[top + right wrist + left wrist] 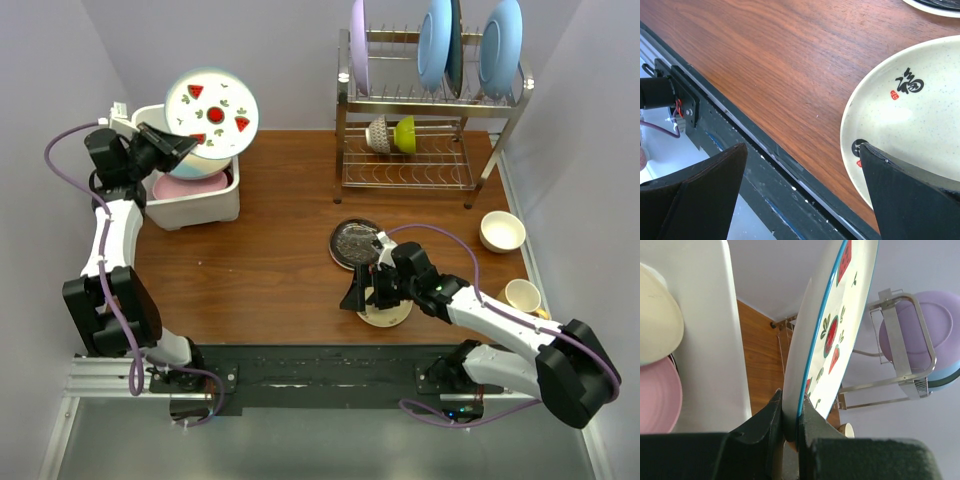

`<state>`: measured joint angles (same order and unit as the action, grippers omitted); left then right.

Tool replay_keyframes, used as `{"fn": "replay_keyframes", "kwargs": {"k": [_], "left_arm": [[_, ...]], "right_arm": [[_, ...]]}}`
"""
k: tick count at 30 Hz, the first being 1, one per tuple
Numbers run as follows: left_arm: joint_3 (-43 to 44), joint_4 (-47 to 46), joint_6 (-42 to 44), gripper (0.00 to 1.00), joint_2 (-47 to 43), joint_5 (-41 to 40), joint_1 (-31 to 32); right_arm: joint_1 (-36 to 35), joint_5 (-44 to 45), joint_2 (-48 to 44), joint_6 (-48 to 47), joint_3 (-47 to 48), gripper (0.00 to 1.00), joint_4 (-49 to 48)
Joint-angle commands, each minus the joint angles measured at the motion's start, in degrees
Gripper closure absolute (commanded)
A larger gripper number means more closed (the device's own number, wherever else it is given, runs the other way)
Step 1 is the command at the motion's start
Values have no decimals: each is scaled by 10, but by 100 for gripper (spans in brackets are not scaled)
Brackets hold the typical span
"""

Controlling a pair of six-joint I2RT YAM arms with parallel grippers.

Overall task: Place the plates into the plastic bin on the countertop
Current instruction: Place the plate in the plastic bin.

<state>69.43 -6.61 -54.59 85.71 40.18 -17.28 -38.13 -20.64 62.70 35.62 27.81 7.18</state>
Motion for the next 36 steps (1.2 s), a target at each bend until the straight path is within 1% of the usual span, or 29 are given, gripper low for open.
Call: {"fn": "replay_keyframes", "kwargs": {"k": [1,9,12,17,26,30,35,36], "left_arm": [[5,-103,-28,100,-7,26,-25],[-13,-97,-21,100,2,13,-66],[-19,-82,-15,100,7,2,-79],[-18,-33,2,100,23,-26,-92],[5,48,40,100,53,-73,-92],[14,52,39,100,70,-75,-92],[35,64,57,100,96,-74,-89],[38,89,60,100,100,-73,-88]], "right_arm": [[-1,-12,1,2,-7,1,-23],[-1,-13,2,6,-11,1,-24],[-1,-13,5,5,-11,1,-25],[-2,-14,8,6,-12,1,-27],[-1,-19,16,8,-14,1,-32],[-1,-18,16,9,-14,1,-31],[-2,-19,23,9,-13,1,-33],[-1,-19,23,9,-11,1,-34]]}}
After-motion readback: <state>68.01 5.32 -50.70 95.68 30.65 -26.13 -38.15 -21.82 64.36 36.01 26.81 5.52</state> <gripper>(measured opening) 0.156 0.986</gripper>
